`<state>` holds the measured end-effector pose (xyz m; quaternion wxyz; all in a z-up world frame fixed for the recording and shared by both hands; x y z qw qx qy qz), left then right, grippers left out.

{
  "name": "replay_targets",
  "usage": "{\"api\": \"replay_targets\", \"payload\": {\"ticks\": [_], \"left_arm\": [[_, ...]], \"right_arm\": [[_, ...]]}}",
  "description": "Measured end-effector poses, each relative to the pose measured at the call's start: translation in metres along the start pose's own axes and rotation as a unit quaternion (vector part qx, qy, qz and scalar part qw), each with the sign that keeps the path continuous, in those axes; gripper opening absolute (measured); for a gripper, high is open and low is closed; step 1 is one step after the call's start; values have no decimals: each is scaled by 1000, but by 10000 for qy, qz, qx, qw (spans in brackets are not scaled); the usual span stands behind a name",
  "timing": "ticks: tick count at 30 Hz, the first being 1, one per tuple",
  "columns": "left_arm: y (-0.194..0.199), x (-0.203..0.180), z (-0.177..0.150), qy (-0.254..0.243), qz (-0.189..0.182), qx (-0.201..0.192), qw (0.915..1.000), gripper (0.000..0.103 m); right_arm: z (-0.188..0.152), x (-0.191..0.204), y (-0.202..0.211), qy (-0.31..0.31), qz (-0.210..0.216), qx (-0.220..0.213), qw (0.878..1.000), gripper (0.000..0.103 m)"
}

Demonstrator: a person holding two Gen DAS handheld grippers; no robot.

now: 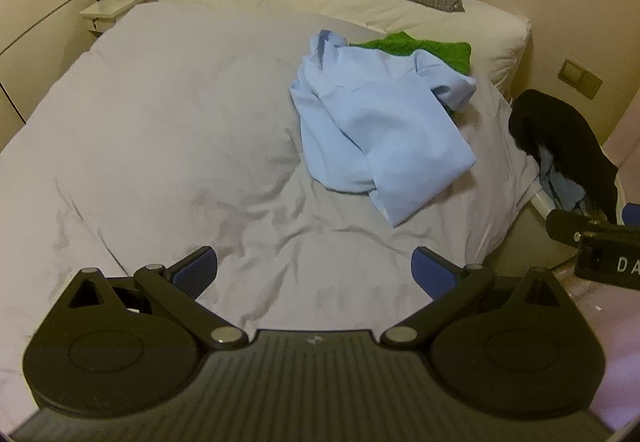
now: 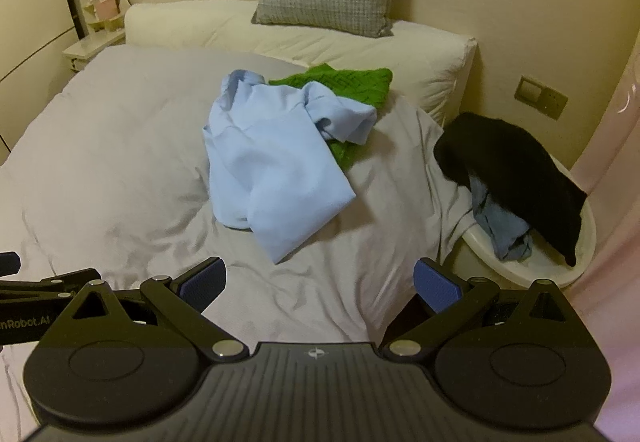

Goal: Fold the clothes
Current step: 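Move both grippers toward the light-blue sweatshirt on the bed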

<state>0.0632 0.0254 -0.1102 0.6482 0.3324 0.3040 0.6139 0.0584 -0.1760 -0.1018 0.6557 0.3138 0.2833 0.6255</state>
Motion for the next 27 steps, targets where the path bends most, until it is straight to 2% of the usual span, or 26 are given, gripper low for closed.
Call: {"api": "replay_targets", "payload": {"ticks": [6, 15, 22, 27], "left_arm": [[-4, 2, -3, 5, -44, 20, 10000, 102], [-13, 17, -3, 275, -2, 135, 9995, 102], [-31, 31, 1, 610, 153, 247, 9977, 102], [-53, 35, 9, 651, 231, 325, 9971, 102]], "right_arm": [[0, 0, -4, 3, -49, 47, 10000, 103], [-3, 5, -25, 294, -105, 263, 9992, 103], [7, 15, -45, 301, 286, 398, 9983, 102], [14, 18, -69, 493, 276, 544, 9969, 102]]}}
Point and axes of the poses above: each gripper's, at about its wrist camera, not at the fingertips, and y roughly against the way its jaws point, x to its left, z to its top, the point moved 10 cm from there along -y, roughly the way its jaws point, and after that the axes turned 2 degrees about -x, right-handed, at the moved point
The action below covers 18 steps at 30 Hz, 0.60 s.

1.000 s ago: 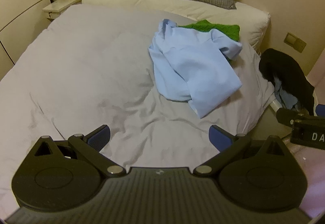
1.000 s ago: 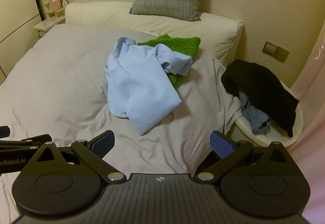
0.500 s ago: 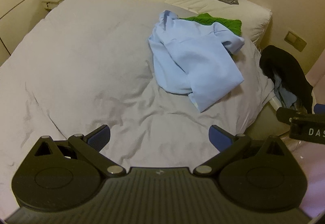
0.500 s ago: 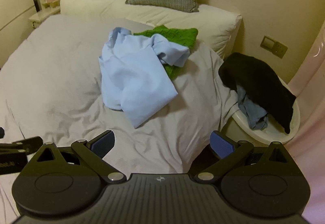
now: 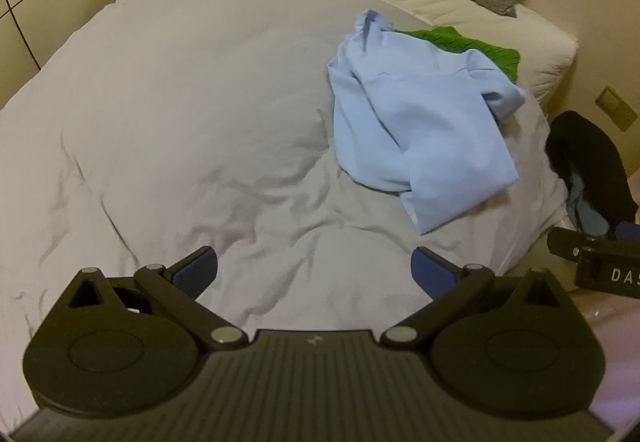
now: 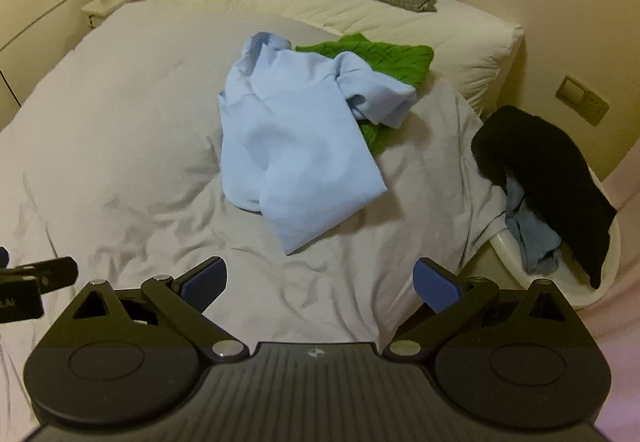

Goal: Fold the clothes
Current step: 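Move both grippers toward the light-blue sweatshirt on the bed, then grasp the light-blue sweatshirt with the right gripper while the left gripper approaches it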

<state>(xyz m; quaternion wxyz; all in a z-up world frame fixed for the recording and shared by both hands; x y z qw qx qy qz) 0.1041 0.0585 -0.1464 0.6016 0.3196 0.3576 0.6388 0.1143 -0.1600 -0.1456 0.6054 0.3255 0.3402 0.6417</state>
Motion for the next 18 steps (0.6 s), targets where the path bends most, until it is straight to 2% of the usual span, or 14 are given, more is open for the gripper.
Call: {"api": "replay_targets", "payload": {"ticks": [4, 13, 18], "left_arm": [[-22, -8, 10, -91, -50, 4, 9999, 102], [-85, -28, 32, -81, -167, 436, 9989, 101], [-118, -41, 42, 34, -326, 661, 9973, 99]], "right_arm": [[10, -4, -21, 114, -71, 74, 9999, 102], [41, -23, -70, 364, -304, -7, 9989, 103], [51, -26, -106, 691, -310, 214, 9969, 103]]}}
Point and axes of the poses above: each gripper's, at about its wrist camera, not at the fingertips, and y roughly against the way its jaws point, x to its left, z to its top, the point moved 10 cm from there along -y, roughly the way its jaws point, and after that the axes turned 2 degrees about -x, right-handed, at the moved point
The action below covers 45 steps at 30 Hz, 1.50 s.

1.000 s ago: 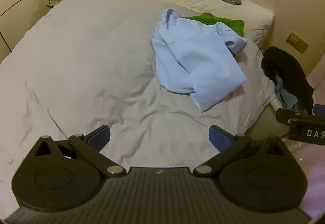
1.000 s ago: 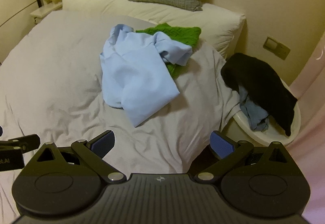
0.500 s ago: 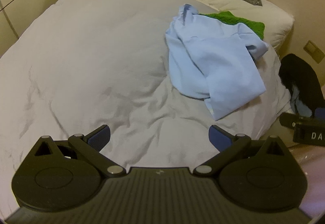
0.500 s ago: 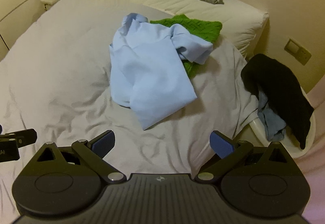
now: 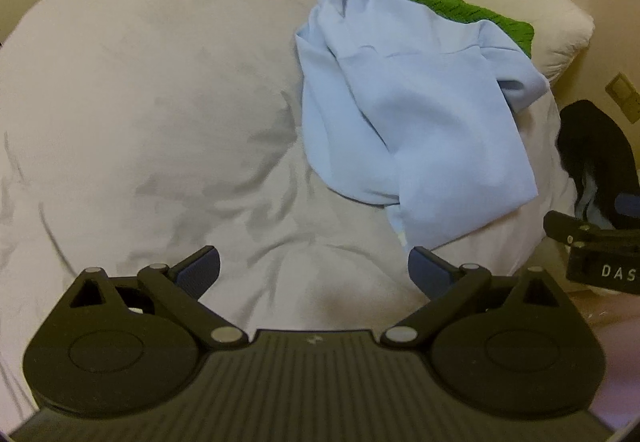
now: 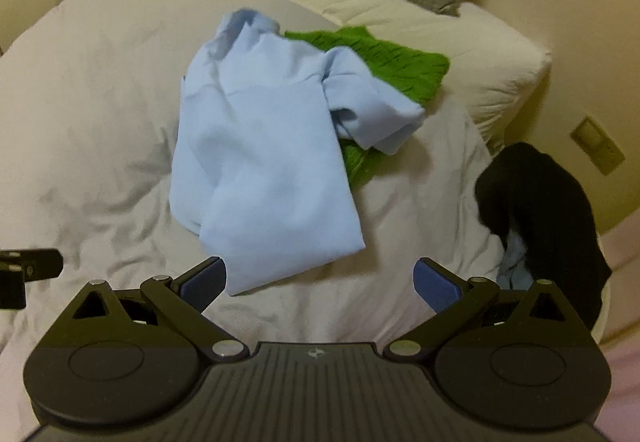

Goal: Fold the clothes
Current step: 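Grasp the light-blue sweatshirt with the right gripper while the left gripper approaches it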

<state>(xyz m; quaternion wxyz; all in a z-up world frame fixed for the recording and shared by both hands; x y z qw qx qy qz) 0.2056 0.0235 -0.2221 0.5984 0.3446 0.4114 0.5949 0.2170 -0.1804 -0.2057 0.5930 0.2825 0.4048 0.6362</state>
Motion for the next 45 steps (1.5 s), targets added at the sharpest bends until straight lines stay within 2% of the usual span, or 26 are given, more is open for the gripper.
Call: {"api": "replay_targets", "payload": {"ticks": [7, 9, 11, 12, 18, 20, 22, 24, 26, 28, 30, 35, 38, 40, 43, 45], "left_arm": [[-39, -8, 17, -85, -123, 124, 9998, 93], [-50, -10, 21, -66, -156, 194, 9997, 93], [-61, -10, 25, -42, -183, 254, 9995, 85], [-66, -10, 27, -24, -197, 291, 9994, 84], [-89, -10, 34, 94, -136, 383, 9991, 85], [-95, -9, 34, 146, -122, 426, 9989, 85], [-101, -9, 35, 192, -111, 470, 9986, 85], [-104, -11, 35, 213, -138, 490, 9985, 83], [-106, -14, 35, 218, -268, 517, 9981, 67], [-111, -17, 37, 244, -368, 552, 9975, 57], [-114, -19, 39, 264, -445, 575, 9970, 55], [-121, -27, 48, 216, -498, 530, 9971, 55], [-125, -30, 54, 206, -484, 523, 9972, 55], [-127, -30, 57, 251, -510, 513, 9971, 55], [-133, -30, 63, 357, -543, 487, 9967, 61], [-141, -31, 68, 475, -605, 474, 9959, 67]], "right_arm": [[16, -1, -45, 318, 190, 120, 9992, 102], [20, 0, -57, 450, 241, 110, 9986, 95], [24, 1, -71, 574, 322, 117, 9978, 90], [25, 2, -78, 635, 363, 121, 9972, 86], [41, 3, -114, 914, 345, 6, 9952, 83], [42, 4, -125, 957, 470, 72, 9943, 81], [44, 6, -135, 1008, 631, 135, 9928, 62], [46, 12, -134, 1014, 988, 134, 9898, 3], [55, 9, -121, 827, 1191, -88, 9894, 0], [68, -2, -106, 582, 1265, -387, 9895, 0], [81, -22, -97, 314, 1089, -626, 9916, 0], [109, -97, -88, -451, 255, -1023, 9934, 0], [113, -127, -91, -530, -257, -1106, 9921, 0], [111, -146, -93, -535, -641, -1115, 9902, 0], [106, -173, -100, -564, -1145, -992, 9868, 0], [101, -183, -107, -739, -1031, -788, 9888, 0]]}}
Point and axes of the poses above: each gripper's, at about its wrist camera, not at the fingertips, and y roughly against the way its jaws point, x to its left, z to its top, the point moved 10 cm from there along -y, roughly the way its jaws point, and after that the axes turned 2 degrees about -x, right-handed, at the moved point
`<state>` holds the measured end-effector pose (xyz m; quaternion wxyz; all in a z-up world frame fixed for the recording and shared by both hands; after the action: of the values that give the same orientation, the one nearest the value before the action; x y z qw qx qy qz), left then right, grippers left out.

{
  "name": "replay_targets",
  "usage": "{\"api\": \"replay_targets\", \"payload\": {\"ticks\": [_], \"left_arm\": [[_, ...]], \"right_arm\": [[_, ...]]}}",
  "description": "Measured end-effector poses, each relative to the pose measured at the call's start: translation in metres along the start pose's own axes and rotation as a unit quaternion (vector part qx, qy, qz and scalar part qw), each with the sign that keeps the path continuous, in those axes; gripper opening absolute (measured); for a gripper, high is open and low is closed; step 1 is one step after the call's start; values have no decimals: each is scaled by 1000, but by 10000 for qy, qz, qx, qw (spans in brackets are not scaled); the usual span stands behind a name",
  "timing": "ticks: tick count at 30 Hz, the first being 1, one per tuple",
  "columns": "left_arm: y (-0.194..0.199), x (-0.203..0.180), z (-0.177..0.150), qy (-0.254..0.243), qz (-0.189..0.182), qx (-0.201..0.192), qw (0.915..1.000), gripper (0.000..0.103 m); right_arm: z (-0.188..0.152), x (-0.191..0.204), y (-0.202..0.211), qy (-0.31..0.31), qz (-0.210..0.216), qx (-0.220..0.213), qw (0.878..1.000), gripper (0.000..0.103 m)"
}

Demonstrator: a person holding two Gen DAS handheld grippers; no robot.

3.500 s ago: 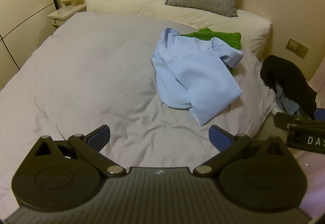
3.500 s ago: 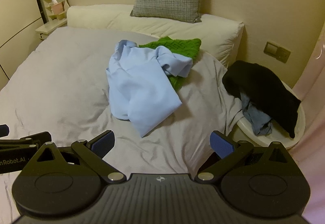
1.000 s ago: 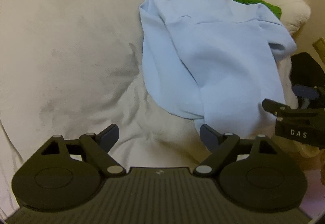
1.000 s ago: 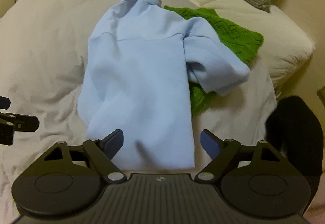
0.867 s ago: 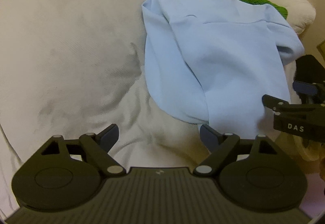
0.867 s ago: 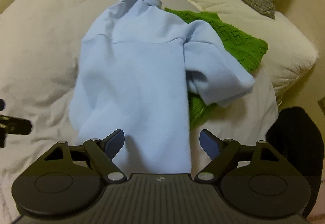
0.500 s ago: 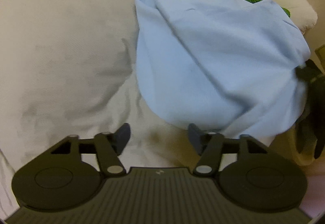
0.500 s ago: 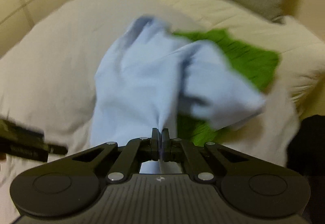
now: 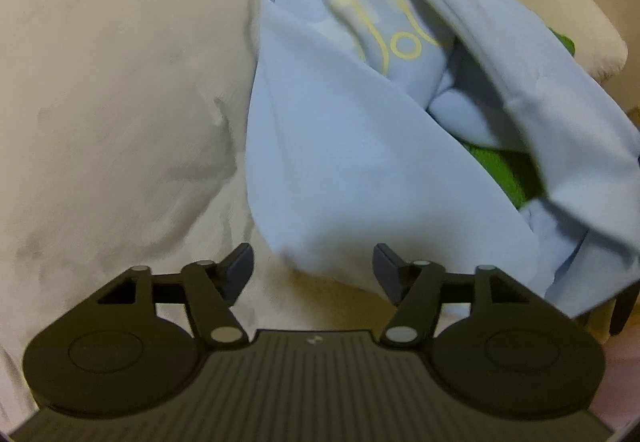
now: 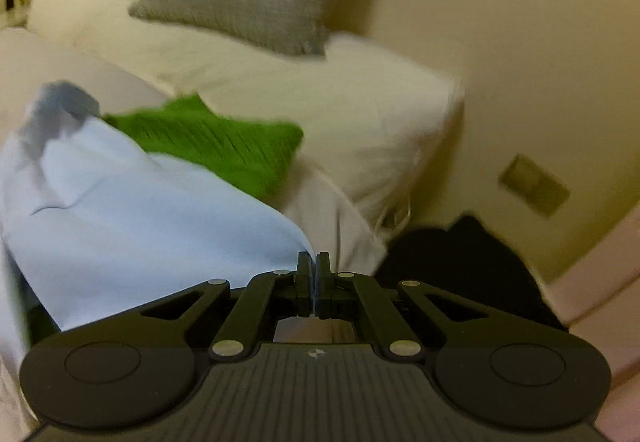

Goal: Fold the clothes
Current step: 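Grasp the light-blue sweatshirt with the right gripper while the left gripper approaches it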

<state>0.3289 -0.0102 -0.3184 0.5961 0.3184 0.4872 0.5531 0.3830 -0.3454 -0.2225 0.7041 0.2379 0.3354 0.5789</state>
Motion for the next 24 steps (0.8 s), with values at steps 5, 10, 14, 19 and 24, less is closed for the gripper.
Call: {"api": "replay_targets", "payload": {"ticks": [5, 10, 14, 19, 24], "left_arm": [[-23, -3, 15, 584, -396, -29, 9975, 77], [-38, -6, 34, 1230, -776, -183, 9892, 86], [-52, -7, 50, 1421, -751, -280, 9866, 93], [-53, -29, 64, 712, -460, -469, 9953, 92], [-44, -50, 74, -409, -95, -903, 9950, 90]], "right_arm": [[-6, 24, -7, -70, 616, 278, 9977, 4], [-18, 44, -14, -517, 1015, 476, 9923, 40], [-26, 46, -20, -780, 1176, 713, 9874, 44], [-27, 46, -23, -984, 1365, 812, 9824, 44], [-23, 45, -26, -1048, 1441, 831, 9805, 44]]}}
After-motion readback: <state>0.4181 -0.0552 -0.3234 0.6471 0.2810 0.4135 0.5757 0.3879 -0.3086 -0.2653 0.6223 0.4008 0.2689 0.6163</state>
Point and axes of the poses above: each gripper's, at about its wrist camera, not at the fingertips, and y roughly against the way its jaws point, x to its left, z to its top, the point moved 10 cm from there along -y, roughly the way its jaws point, and after that the axes turned 2 degrees about -x, right-handed, at the moved point
